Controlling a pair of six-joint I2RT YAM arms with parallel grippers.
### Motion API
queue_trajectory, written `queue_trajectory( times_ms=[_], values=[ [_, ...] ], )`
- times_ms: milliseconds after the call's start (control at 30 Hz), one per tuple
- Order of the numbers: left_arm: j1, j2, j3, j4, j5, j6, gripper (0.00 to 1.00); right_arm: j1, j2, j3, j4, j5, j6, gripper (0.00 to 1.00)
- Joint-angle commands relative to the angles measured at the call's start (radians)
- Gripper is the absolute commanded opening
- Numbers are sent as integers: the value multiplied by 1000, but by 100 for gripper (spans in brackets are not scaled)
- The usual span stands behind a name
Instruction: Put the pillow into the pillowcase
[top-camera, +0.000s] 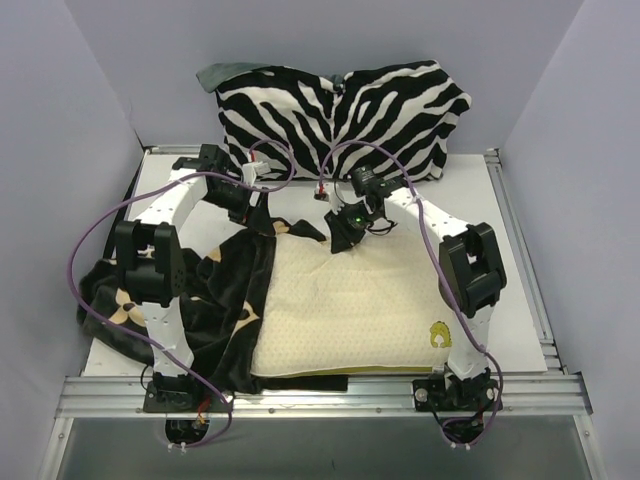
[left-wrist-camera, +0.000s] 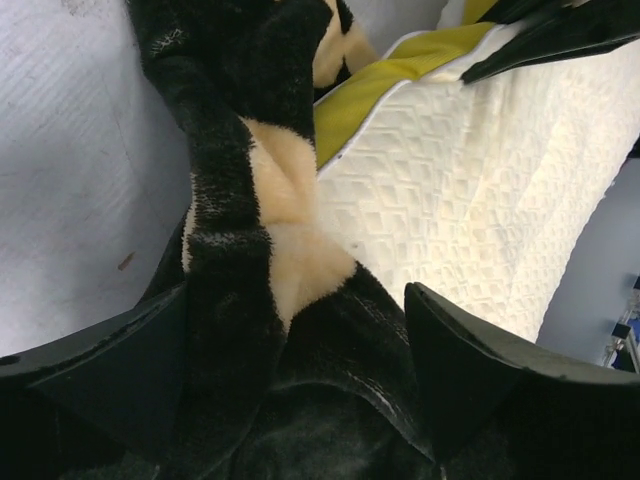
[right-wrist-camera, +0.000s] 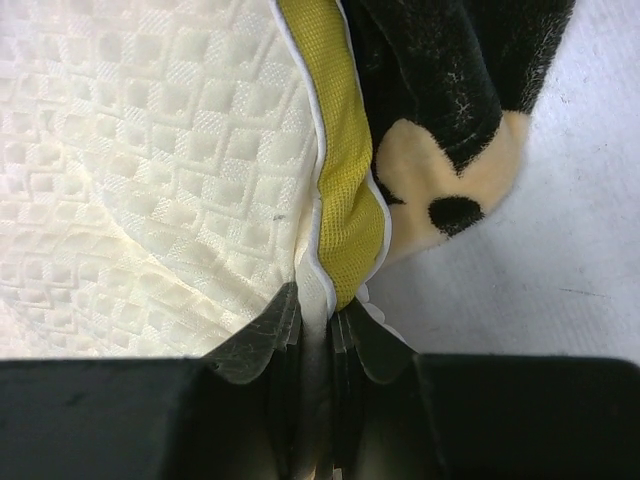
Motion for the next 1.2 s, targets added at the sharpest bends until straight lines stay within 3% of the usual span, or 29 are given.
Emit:
queue_trajectory(
  times_ms=[0,200,233,333,367,433,600,633,700,733,767,867,933,967,1000,1067,1100,1167],
  values=[
    [-10,-40,6,-32,-23,25,88,17,-106,-15,-3,-28,-32,0],
    [-39,86,140,-19,86,-35,59,49,-152,-78,56,-22,-37,0],
    [-46,100,154,-13,93,-46,44,57,-160,-87,68,-18,-37,0],
    [-82,149,200,11,138,-69,19,66,-179,-109,99,-16,-34,0],
    [-95,161,213,13,147,-78,3,68,-184,-110,108,-16,-32,0],
    [-137,193,252,34,179,-109,0,74,-189,-104,123,-15,-20,0],
    [-215,247,289,198,251,-271,0,92,-201,-70,171,-18,9,0],
    [-224,250,286,259,262,-387,0,100,-209,-72,178,-19,11,0],
    [-252,255,270,500,282,-519,0,110,-241,-87,204,-25,9,0],
    [-261,253,258,599,282,-670,0,114,-255,-96,214,-27,8,0],
    [-269,252,209,849,270,-763,0,123,-285,-130,243,-27,5,0],
    [-292,276,178,1229,232,-1049,0,121,-321,-185,302,22,1,0],
    [-297,336,242,1245,209,-1077,0,95,-312,-187,315,71,12,0],
    [-292,348,261,1234,198,-1068,4,51,-296,-176,330,79,21,0],
    [-266,354,282,1219,164,-1058,16,22,-284,-167,336,90,32,0],
    [-231,336,298,1126,137,-982,50,-47,-249,-149,355,123,28,0],
    [-212,327,325,1078,111,-936,58,-67,-235,-130,362,134,23,0],
    [-154,301,355,906,63,-789,88,-103,-183,-95,367,148,2,0]
  ],
)
